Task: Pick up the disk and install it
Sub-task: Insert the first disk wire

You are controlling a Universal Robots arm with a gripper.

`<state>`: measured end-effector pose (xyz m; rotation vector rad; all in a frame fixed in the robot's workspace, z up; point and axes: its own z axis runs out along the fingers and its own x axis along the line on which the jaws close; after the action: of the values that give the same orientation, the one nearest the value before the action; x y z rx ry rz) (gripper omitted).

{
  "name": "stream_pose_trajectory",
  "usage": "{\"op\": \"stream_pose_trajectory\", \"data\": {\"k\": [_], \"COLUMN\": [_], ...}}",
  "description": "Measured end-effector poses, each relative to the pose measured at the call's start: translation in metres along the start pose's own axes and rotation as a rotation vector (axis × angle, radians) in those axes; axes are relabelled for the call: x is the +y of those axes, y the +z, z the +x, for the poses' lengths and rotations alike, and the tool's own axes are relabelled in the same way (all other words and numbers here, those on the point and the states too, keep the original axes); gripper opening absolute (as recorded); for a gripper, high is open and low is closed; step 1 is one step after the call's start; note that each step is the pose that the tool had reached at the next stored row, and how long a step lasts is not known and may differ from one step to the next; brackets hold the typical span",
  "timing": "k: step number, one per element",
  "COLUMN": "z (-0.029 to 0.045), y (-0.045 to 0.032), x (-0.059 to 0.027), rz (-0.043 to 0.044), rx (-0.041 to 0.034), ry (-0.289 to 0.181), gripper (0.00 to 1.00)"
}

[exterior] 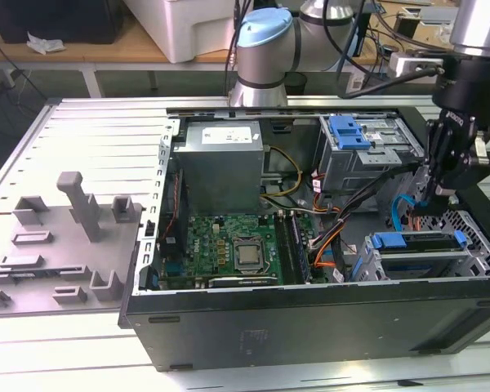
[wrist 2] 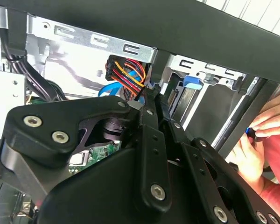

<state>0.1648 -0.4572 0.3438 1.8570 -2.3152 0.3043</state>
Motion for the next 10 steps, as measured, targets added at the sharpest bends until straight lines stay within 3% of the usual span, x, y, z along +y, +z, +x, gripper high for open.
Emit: {"op": "stream_pose_trajectory", "data": {"k": [4, 5, 6, 8, 9, 10], "z": [0.0036, 0.0049, 0.0065, 0.0112, 0.0134, 0.0148], "y": [-0.0044, -0.0058, -0.0064, -0.0057, -0.0054, -0.0052], "x": [-0.0005, -0.0006, -0.0007, -0.0014, -0.0017, -0.0018], "rz": [0.0004, 0.0001, -0.0015, -0.0067, -0.0079, -0.0085], "rx": [-0.0206, -0.0291, -0.0455, -0.086, -0.0962, -0.1016], "ry": [-0.003, -0.003, -0.004, -0.004, -0.004, -0.004], "gripper": [0.16, 0.16, 0.16, 0.16, 0.16, 0.16]}}
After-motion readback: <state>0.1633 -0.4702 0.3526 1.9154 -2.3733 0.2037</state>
